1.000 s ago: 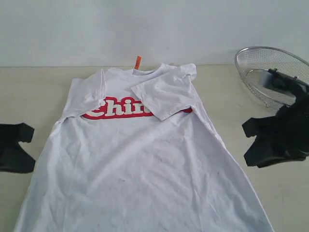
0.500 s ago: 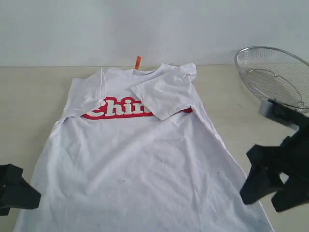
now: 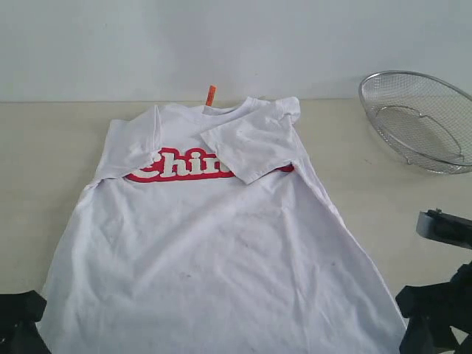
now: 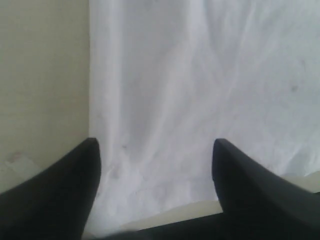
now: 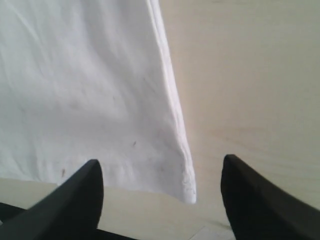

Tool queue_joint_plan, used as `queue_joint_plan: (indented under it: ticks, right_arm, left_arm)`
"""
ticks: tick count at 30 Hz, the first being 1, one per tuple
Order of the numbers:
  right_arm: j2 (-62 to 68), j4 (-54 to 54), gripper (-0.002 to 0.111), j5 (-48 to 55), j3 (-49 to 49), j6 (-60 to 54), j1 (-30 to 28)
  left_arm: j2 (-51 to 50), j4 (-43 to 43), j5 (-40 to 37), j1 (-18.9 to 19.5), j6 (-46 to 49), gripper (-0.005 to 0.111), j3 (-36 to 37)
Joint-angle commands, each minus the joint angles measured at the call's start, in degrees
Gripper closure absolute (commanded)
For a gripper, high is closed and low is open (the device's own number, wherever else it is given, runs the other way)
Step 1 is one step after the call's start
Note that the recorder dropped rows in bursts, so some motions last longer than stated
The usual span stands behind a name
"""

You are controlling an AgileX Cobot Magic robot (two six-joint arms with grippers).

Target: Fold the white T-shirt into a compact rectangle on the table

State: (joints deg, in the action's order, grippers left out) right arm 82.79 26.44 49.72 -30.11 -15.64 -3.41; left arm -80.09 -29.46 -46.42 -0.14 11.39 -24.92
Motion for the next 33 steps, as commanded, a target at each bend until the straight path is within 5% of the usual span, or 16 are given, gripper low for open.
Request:
queue_joint_plan:
  ticks: [1,33]
  right_arm:
    - [-0.15,-0.22,0.048,-0.42,0.27,0.18,-0.01]
    - [3.12,-0.04,0.048,-2.83,1.52,0.06,-0.01]
  left_arm:
    - [-2.54,0.39,0.19,-0.44,-0.65,0.045,0.17]
    - [-10.15,5.79,3.13,-0.44,-6.60,0.045,0.15]
